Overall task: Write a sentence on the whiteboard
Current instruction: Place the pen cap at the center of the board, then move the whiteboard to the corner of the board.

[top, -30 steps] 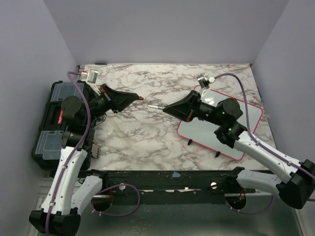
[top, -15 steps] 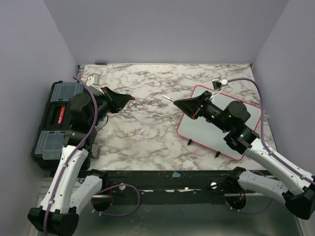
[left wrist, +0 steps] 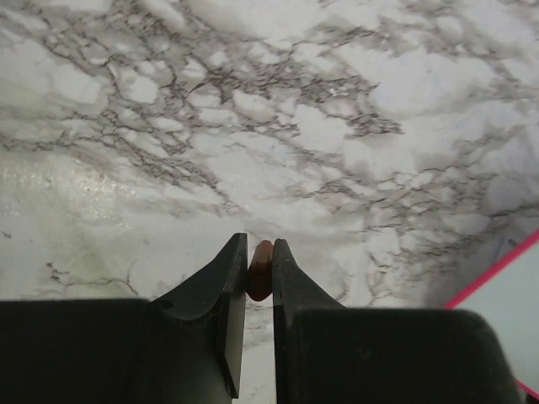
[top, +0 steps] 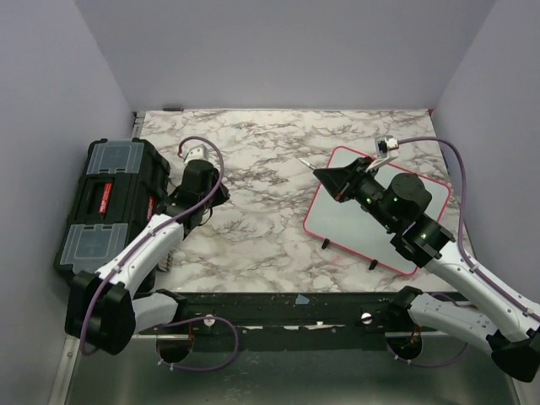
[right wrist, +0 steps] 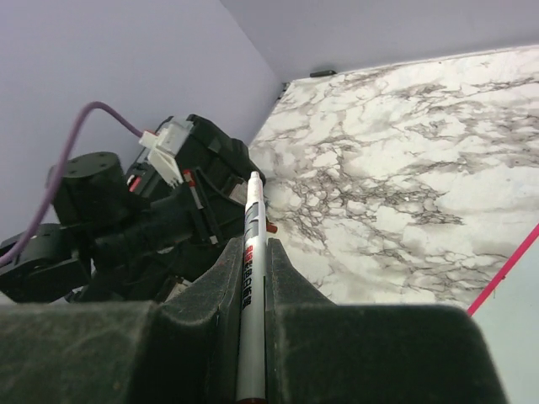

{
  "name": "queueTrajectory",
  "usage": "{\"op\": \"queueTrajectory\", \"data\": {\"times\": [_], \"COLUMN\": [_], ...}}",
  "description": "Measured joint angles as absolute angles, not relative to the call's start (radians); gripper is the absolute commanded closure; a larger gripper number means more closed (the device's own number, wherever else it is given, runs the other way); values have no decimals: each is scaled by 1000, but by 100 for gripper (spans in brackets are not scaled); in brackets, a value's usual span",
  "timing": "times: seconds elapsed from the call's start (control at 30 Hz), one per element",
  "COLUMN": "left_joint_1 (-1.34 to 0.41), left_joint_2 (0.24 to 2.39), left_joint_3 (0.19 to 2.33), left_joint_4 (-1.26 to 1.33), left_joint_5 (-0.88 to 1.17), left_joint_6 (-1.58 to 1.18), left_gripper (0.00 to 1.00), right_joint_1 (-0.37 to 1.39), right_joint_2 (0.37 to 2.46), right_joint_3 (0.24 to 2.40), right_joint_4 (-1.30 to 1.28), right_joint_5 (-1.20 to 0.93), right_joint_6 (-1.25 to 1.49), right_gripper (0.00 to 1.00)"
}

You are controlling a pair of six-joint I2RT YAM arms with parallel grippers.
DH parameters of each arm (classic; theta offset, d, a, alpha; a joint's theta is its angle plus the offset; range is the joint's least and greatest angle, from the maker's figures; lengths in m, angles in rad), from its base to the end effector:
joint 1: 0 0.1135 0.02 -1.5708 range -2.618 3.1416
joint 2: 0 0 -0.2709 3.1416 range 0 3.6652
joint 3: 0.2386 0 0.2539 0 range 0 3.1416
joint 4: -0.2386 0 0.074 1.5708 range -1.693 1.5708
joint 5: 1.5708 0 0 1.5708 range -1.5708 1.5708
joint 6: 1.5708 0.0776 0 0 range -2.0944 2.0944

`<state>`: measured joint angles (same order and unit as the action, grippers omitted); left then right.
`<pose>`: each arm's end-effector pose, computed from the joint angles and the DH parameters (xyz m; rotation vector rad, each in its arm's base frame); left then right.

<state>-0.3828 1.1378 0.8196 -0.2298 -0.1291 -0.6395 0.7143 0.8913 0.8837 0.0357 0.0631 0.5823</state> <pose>0.2711 -0.0984 0.2606 -0.3523 2.1207 -0.4687 0.1908 0.1590 0.3866 -0.0545 1.6255 0.9687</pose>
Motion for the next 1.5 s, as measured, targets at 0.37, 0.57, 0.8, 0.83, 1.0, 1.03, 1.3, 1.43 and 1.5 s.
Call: {"op": "queueTrajectory", "data": {"times": [0.37, 0.57, 0.8, 0.83, 1.0, 1.03, 1.3, 1.43, 1.5], "left_joint_1": [-416, -416, -417, -416, -419, -422, -586, -702, -748], "left_joint_2": [1411, 1551, 1567, 1567, 1536, 1521, 1383, 1347, 1345], "left_joint_3": [810, 879, 881, 881, 881, 881, 873, 839, 819], "left_joint_4": [-209, -232, -251, -255, -274, -277, -265, -212, -184], "left_joint_5": [-278, -285, -287, -289, -293, -295, -353, -361, -362], "left_joint_6": [-710, -750, -766, -767, -751, -747, -672, -625, -608], "left_gripper": [94, 80, 29, 23, 13, 13, 15, 20, 22], "right_joint_1": [714, 714, 714, 714, 714, 714, 714, 714, 714], "right_joint_2": [855, 836, 828, 827, 822, 822, 825, 824, 824], "right_joint_3": [873, 865, 864, 864, 864, 865, 924, 960, 976], "right_joint_4": [-7, -27, -51, -52, -59, -61, -125, -138, -149], "right_joint_5": [74, 88, 97, 97, 110, 117, 199, 233, 244], "right_joint_6": [567, 565, 556, 556, 548, 545, 514, 506, 503], "right_gripper": [99, 99, 99, 99, 99, 99, 99, 99, 99]}}
